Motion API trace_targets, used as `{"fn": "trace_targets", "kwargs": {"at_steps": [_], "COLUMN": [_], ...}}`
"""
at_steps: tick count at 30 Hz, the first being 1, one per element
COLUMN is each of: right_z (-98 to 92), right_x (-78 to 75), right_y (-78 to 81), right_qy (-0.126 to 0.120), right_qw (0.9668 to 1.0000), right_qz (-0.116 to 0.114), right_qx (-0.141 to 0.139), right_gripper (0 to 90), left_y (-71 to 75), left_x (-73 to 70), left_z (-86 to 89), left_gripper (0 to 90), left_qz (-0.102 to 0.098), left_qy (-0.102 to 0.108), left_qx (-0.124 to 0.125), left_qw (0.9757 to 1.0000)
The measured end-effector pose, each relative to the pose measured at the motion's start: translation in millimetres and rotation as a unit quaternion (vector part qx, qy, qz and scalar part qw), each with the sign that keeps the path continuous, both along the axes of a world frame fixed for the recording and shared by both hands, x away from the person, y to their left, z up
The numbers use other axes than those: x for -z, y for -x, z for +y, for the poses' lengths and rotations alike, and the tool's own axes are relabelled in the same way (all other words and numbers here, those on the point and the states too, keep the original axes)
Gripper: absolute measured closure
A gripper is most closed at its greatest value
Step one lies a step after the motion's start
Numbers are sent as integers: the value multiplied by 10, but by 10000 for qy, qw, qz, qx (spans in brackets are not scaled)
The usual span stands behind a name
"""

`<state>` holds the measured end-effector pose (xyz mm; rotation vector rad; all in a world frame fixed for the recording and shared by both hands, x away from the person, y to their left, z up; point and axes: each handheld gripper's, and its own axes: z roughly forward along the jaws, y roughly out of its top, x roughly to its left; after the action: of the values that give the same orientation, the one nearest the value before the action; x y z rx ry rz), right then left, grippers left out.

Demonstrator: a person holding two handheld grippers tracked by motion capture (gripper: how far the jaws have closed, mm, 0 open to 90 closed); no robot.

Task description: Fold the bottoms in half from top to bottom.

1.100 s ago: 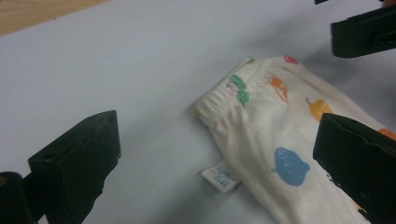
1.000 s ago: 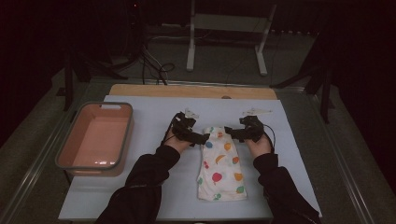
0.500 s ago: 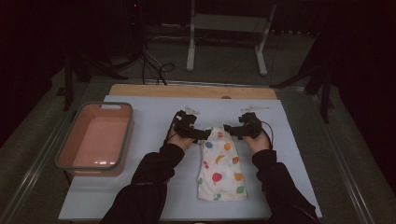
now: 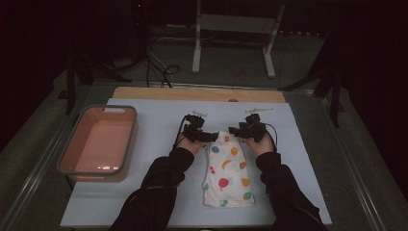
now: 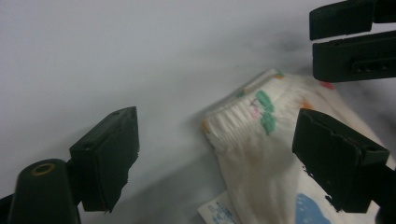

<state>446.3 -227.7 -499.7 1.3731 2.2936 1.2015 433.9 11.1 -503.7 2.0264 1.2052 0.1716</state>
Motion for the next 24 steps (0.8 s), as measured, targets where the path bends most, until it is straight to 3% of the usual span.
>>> {"fn": "trace_targets", "kwargs": {"at_steps": [1,3,5,8,10,16,19,24], "right_z": [9,39,73,125,137,160,174,196], "right_x": [12,32,58,102,123,154,185,201], "right_y": [-20,-44,-62,-60,-53,-30,-24,0], "right_qy": [-24,-54,-74,85,202,433,481,565], "right_qw": [10000,9999,9996,9994,9991,9982,9975,9972], "right_qz": [76,140,250,334,350,335,409,299], "right_qx": [-23,-17,-44,-101,-150,-238,-314,-382], "right_gripper": [418,440,449,456,460,490,500,538], "left_y": [-10,-19,-16,-17,-21,-12,-11,-1], "left_x": [20,59,71,93,113,164,164,177], "left_z": [-16,-33,-54,-65,-53,-46,-46,-55], "left_gripper": [172,186,225,302,363,430,467,557], "left_qz": [45,140,107,86,83,14,9,-81], "left_qy": [-75,3,-71,-148,-147,-129,-148,-219], "left_qx": [30,36,57,-4,40,127,167,344], "left_qw": [10000,9999,9999,9999,9998,9998,9998,9991]}}
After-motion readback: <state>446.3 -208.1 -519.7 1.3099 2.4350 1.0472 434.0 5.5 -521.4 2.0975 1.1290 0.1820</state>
